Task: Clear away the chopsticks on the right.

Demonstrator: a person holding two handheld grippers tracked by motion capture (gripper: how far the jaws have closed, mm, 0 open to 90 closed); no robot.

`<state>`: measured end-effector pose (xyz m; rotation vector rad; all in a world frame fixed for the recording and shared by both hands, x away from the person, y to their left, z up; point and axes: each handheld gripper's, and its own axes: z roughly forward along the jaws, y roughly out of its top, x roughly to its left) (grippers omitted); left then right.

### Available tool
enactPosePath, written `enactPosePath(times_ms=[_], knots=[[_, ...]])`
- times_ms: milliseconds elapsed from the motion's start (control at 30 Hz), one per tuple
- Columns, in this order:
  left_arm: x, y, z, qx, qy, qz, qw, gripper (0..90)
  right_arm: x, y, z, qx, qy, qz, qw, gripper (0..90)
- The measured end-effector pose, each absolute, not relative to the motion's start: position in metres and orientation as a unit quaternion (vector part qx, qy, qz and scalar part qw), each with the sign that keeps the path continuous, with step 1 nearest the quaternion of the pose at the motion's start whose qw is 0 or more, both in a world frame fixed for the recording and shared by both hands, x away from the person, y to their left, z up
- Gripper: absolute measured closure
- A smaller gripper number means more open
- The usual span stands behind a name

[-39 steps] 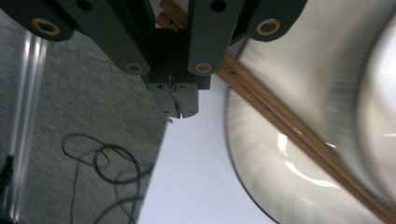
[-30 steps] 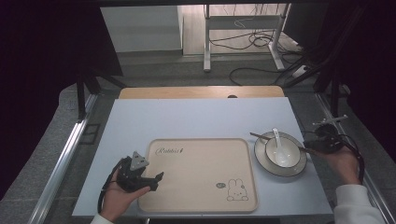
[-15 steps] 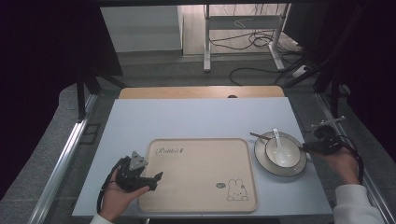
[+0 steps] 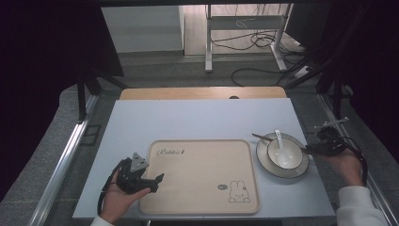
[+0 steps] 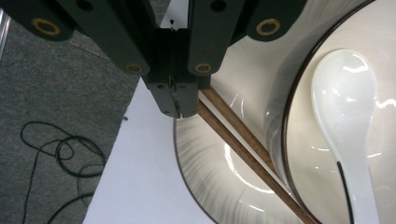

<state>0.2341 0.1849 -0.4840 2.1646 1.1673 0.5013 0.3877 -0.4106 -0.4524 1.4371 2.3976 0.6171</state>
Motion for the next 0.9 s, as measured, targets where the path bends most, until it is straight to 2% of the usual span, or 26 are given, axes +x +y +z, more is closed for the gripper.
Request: enactPosePath(times_ms=[600,767,833,867,900], knots=[[0.235,0.185,-0.485,0.820,0.442,0.189,0.310,14.1,0.389,-0.415,-0.457,0.501,0.828,0.212,0.132,89.6],[0.235,0.186,-0.485,0.821,0.442,0.188,0.308,14.1,0.388,-0.416,-0.448,0.492,0.829,0.227,0.139,89.5],[0.235,0.186,-0.484,0.820,0.444,0.188,0.309,14.0,0.388,-0.418,-0.441,0.481,0.833,0.233,0.145,83.8],[0.235,0.187,-0.484,0.817,0.446,0.189,0.312,14.0,0.389,-0.418,-0.434,0.465,0.843,0.220,0.158,67.4],[0.235,0.187,-0.484,0.817,0.446,0.189,0.312,14.0,0.389,-0.418,-0.434,0.465,0.843,0.220,0.158,67.4]])
